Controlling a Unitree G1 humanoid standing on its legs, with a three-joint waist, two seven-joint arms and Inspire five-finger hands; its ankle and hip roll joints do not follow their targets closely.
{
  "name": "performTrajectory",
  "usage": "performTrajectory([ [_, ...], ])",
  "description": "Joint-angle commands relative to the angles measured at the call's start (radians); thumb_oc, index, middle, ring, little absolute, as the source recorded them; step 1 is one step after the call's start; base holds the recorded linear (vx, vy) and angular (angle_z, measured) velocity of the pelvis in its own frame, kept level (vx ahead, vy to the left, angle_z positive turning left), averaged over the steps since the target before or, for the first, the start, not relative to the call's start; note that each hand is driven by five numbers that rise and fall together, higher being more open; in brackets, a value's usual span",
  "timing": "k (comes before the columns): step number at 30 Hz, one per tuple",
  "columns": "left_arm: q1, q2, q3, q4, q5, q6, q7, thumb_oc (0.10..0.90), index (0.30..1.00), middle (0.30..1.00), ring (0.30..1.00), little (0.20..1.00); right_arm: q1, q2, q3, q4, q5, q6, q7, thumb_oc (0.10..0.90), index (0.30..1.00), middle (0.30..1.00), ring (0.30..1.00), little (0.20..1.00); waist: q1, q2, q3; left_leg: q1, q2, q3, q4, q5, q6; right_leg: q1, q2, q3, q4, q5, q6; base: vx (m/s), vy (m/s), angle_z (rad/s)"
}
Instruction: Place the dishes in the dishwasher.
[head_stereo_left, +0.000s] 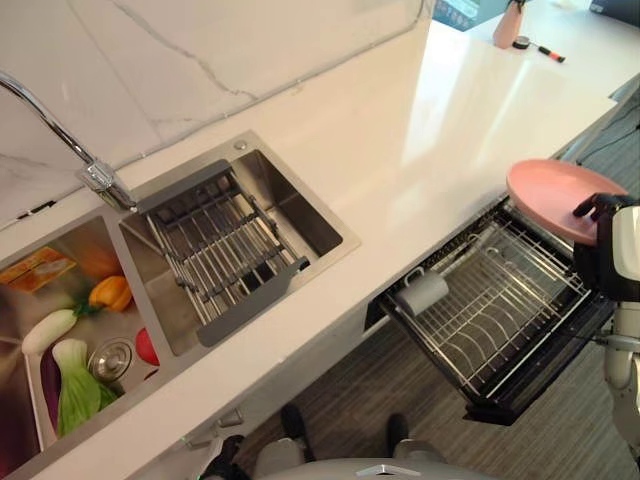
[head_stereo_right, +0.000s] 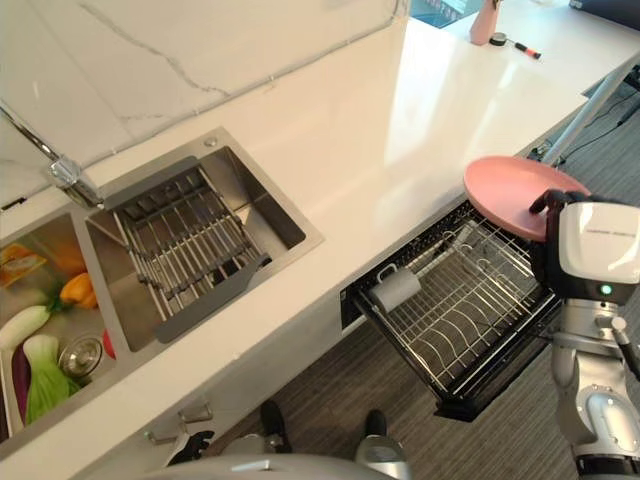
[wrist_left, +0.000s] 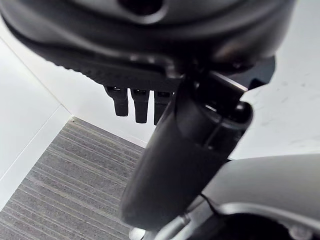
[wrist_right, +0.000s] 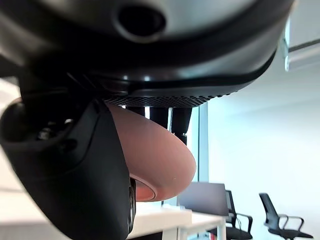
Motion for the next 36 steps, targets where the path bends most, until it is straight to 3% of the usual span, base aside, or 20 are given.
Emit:
performTrajectory([
  [1,-0.174,-0.02,-0.012,-0.035,-0.06,-0.08,0.029,0.8,0.9,0.9,0.9,0.9,-0.143,-0.122,-0.04,-0.012,0.054,0.029,-0.05,0.4,0.3,0.3,0.3,0.3,0.019,-0.01,0.083,-0.008,0.021,-0.102,0.056,-0.063,-0.05,-0.048,-0.033,0.02,0.081,-0.049,0.036,-0.25,-0.013,0.13],
  [3,-0.191,-0.026,0.004,-0.05,-0.131,-0.089,0.046,0.8,0.9,0.9,0.9,0.9,-0.181,-0.136,0.02,0.076,0.052,0.047,-0.039,0.4,0.3,0.3,0.3,0.3,0.024,0.003,0.132,-0.048,0.025,-0.107,0.081,-0.06,-0.052,-0.105,-0.043,0.022,0.12,-0.045,0.033,-0.21,0.0,0.07],
  [6,-0.204,-0.023,0.006,-0.066,-0.159,-0.093,0.056,0.8,0.9,0.9,0.9,0.9,-0.238,-0.136,0.087,0.146,0.052,0.06,-0.029,0.4,0.3,0.3,0.3,0.3,0.032,0.01,0.156,-0.072,0.032,-0.091,0.099,-0.059,-0.053,-0.162,-0.049,0.038,0.164,-0.041,0.032,-0.1,0.02,-0.02],
  [19,-0.216,-0.016,-0.024,-0.042,-0.167,-0.093,0.053,0.8,0.9,0.9,0.9,0.9,-0.428,-0.17,0.314,0.37,0.065,0.049,0.041,0.4,0.3,0.3,0.3,0.3,0.059,0.036,0.187,-0.106,0.038,-0.087,0.095,-0.041,-0.06,-0.23,-0.067,0.04,0.206,-0.039,0.034,-0.02,0.0,-0.04],
  [20,-0.217,-0.017,-0.027,-0.036,-0.17,-0.093,0.053,0.8,0.9,0.9,0.9,0.9,-0.448,-0.171,0.331,0.399,0.076,0.051,0.043,0.554,0.531,0.531,0.531,0.531,0.06,0.037,0.187,-0.106,0.038,-0.087,0.094,-0.041,-0.06,-0.23,-0.068,0.04,0.206,-0.038,0.034,0.0,0.009,0.04],
  [21,-0.213,-0.019,-0.025,-0.029,-0.174,-0.09,0.055,0.8,0.9,0.9,0.9,0.9,-0.46,-0.175,0.332,0.39,0.08,0.055,0.044,0.8,0.9,0.9,0.9,0.9,0.06,0.038,0.186,-0.105,0.038,-0.085,0.093,-0.041,-0.061,-0.23,-0.069,0.04,0.206,-0.038,0.034,0.0,0.009,0.05],
  [31,-0.219,-0.025,-0.013,-0.002,-0.177,-0.083,0.051,0.8,0.9,0.9,0.9,0.9,-0.453,-0.173,0.306,0.375,0.108,0.056,0.063,0.8,0.9,0.9,0.9,0.9,0.051,0.031,0.184,-0.093,0.038,-0.082,0.093,-0.046,-0.06,-0.228,-0.069,0.044,0.21,-0.039,0.033,0.0,0.001,0.0],
  [36,-0.227,-0.028,0.011,0.019,-0.173,-0.07,0.041,0.8,0.9,0.9,0.9,0.9,-0.398,-0.168,0.227,0.294,0.131,0.049,0.081,0.8,0.9,0.9,0.9,0.9,0.035,0.014,0.18,-0.083,0.042,-0.071,0.094,-0.054,-0.059,-0.234,-0.062,0.059,0.214,-0.041,0.035,0.0,0.004,-0.02],
])
